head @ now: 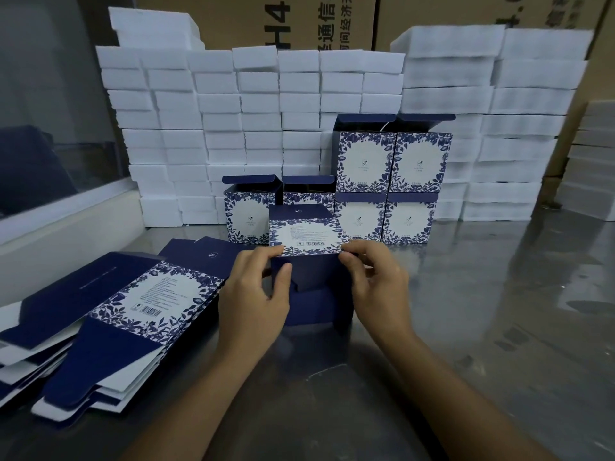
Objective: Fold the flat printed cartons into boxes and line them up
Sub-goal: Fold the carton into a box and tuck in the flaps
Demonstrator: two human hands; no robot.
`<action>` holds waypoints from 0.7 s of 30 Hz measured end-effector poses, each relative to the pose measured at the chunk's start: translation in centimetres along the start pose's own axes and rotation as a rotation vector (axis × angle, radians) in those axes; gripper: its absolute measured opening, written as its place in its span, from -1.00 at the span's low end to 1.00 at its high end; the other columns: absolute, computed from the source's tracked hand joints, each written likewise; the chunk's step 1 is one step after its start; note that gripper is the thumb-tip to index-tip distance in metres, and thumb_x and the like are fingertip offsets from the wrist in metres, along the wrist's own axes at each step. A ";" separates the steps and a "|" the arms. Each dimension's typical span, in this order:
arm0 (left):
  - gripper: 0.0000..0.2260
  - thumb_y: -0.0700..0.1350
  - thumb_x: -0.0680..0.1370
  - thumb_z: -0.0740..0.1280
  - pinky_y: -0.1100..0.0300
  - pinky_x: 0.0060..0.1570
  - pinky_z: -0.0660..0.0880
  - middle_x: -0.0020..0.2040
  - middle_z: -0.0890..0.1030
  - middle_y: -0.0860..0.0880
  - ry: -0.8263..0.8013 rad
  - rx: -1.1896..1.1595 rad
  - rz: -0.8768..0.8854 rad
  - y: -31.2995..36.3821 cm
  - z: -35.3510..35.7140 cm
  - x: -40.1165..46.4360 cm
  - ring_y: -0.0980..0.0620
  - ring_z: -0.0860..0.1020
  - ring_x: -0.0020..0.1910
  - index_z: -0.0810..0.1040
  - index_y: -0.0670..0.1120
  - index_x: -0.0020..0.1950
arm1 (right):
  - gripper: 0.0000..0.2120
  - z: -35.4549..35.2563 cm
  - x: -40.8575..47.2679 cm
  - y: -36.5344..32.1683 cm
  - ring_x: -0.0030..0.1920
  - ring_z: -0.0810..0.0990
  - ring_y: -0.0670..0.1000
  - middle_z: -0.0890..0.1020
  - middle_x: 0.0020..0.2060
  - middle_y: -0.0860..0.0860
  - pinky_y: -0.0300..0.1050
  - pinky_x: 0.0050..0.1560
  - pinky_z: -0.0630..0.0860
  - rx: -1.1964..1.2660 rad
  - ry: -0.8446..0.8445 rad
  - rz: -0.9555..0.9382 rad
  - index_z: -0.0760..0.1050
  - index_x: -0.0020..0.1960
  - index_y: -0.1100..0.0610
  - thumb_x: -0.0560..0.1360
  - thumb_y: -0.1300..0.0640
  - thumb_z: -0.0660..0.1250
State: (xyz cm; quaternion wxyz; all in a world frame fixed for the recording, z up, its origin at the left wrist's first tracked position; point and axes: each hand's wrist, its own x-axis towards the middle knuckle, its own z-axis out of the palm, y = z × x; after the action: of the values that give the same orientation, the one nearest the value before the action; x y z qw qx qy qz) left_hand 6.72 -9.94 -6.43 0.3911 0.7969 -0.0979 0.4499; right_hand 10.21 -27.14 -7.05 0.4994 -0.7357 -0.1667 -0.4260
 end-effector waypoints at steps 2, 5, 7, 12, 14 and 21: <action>-0.78 -0.07 0.53 0.38 0.14 -0.13 0.51 -0.01 0.52 0.04 0.002 0.007 -0.006 -0.2 0.1 -0.1 0.12 0.51 -0.13 0.56 -0.05 0.16 | -0.93 0.1 -0.1 0.1 -0.07 0.63 -0.06 0.66 -0.11 -0.05 -0.11 -0.04 0.57 0.016 0.003 0.019 0.62 -0.03 0.07 0.55 0.22 0.40; -0.58 -0.07 0.48 0.47 0.07 -0.04 0.54 0.13 0.54 0.12 -0.029 -0.038 -0.098 -0.7 0.5 -0.4 0.11 0.55 -0.02 0.44 0.02 0.30 | -0.84 0.1 -0.4 0.0 0.00 0.62 -0.17 0.65 -0.01 -0.12 -0.17 -0.05 0.58 0.073 -0.040 0.122 0.57 0.07 -0.07 0.58 0.17 0.39; -0.43 -0.07 0.44 0.51 0.03 0.02 0.57 0.19 0.52 0.18 -0.083 -0.070 -0.166 -1.2 0.6 -0.6 0.09 0.58 0.05 0.35 0.09 0.38 | -0.70 0.0 -0.6 0.1 0.06 0.60 -0.23 0.61 0.06 -0.22 -0.18 0.02 0.58 0.114 -0.099 0.198 0.48 0.21 -0.17 0.57 0.13 0.41; -0.22 -0.01 0.41 0.52 0.00 0.15 0.53 0.31 0.48 0.21 -0.161 0.002 -0.223 -2.2 0.3 -0.9 0.06 0.53 0.26 0.17 0.19 0.51 | -0.39 0.0 -1.1 0.5 0.05 0.56 -0.31 0.53 0.09 -0.33 0.01 0.02 0.66 0.081 -0.284 0.256 0.30 0.38 -0.31 0.49 0.07 0.51; -0.20 0.02 0.42 0.51 -0.06 0.08 0.56 0.37 0.47 0.15 -0.177 0.044 -0.201 -2.2 0.2 -0.9 -0.02 0.55 0.21 0.10 0.28 0.51 | -0.29 0.1 -1.2 0.5 0.02 0.58 -0.20 0.53 0.11 -0.26 0.05 -0.02 0.65 0.042 -0.304 0.215 0.26 0.41 -0.33 0.45 0.07 0.55; -0.34 0.00 0.40 0.53 0.17 -0.10 0.41 0.26 0.54 0.10 -0.096 0.119 -0.088 -1.9 0.0 -0.8 0.00 0.55 0.10 0.24 0.19 0.37 | -0.43 0.3 -1.1 -0.1 -0.07 0.45 -0.13 0.49 0.12 -0.14 0.06 -0.08 0.55 -0.192 -0.246 0.032 0.30 0.26 -0.25 0.40 0.00 0.55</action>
State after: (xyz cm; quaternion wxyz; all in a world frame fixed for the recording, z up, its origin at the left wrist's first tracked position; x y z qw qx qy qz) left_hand 7.21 -8.80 -8.04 0.3571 0.8429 -0.0544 0.3987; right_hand 9.61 -26.62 -7.91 0.4092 -0.8293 -0.1736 -0.3387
